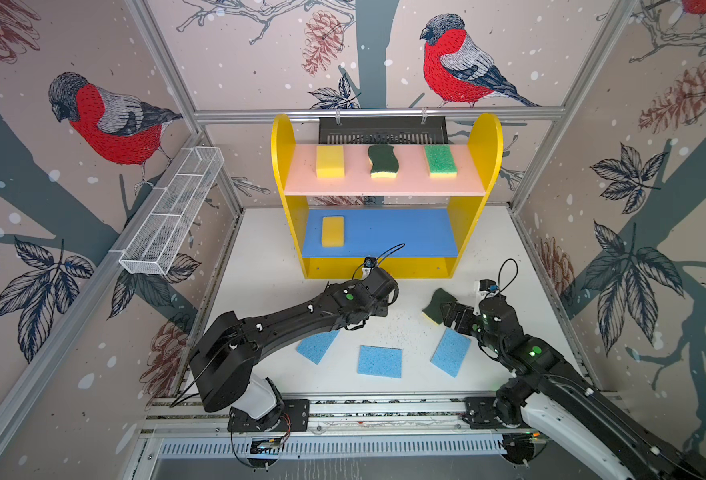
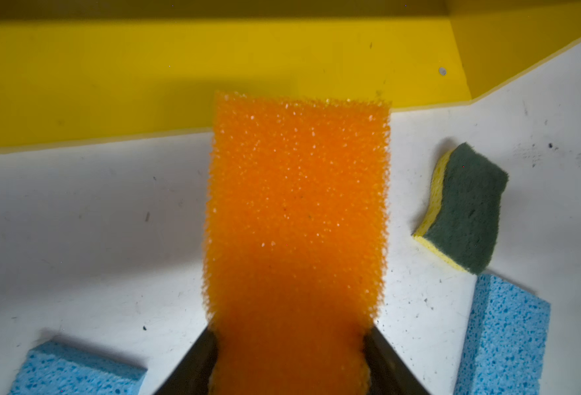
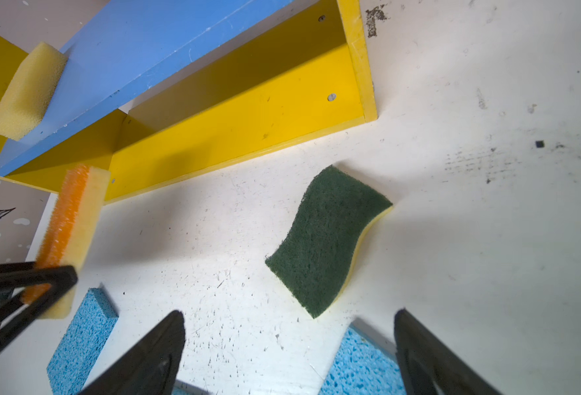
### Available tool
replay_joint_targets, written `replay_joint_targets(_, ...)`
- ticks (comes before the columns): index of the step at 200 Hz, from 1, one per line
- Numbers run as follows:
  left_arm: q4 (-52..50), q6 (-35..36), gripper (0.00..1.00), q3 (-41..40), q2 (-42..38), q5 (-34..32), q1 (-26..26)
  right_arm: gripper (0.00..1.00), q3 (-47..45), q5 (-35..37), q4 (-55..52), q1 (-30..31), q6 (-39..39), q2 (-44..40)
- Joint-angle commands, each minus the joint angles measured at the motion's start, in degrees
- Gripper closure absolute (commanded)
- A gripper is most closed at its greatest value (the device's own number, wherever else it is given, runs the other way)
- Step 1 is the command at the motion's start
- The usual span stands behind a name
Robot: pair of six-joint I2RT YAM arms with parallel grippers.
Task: Arrange cleaning sponges on a shelf
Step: Pick up the cleaning sponge from the center of the table, then place the cleaning sponge on the shelf.
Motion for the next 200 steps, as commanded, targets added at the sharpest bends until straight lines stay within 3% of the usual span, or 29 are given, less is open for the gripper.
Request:
replay_joint_targets(1, 1.6, 0.7, 0.43, 1.1, -1.6, -4.4, 0.0, 0.05, 0.7, -0.2, 1.3, 0.0, -1.5, 0.1)
replay_joint_targets(79, 4.4, 6.3, 0.42, 10.6, 2.8, -15.3, 2.6, 0.05, 1.8, -0.9, 1.8, -0.1, -3.2, 1.0)
replay_joint_targets(200, 16.5, 12.2, 0.43, 15.3, 12.5, -15.1, 8.3, 0.05, 2.7, -1.5, 4.0, -0.4, -5.5, 4.3)
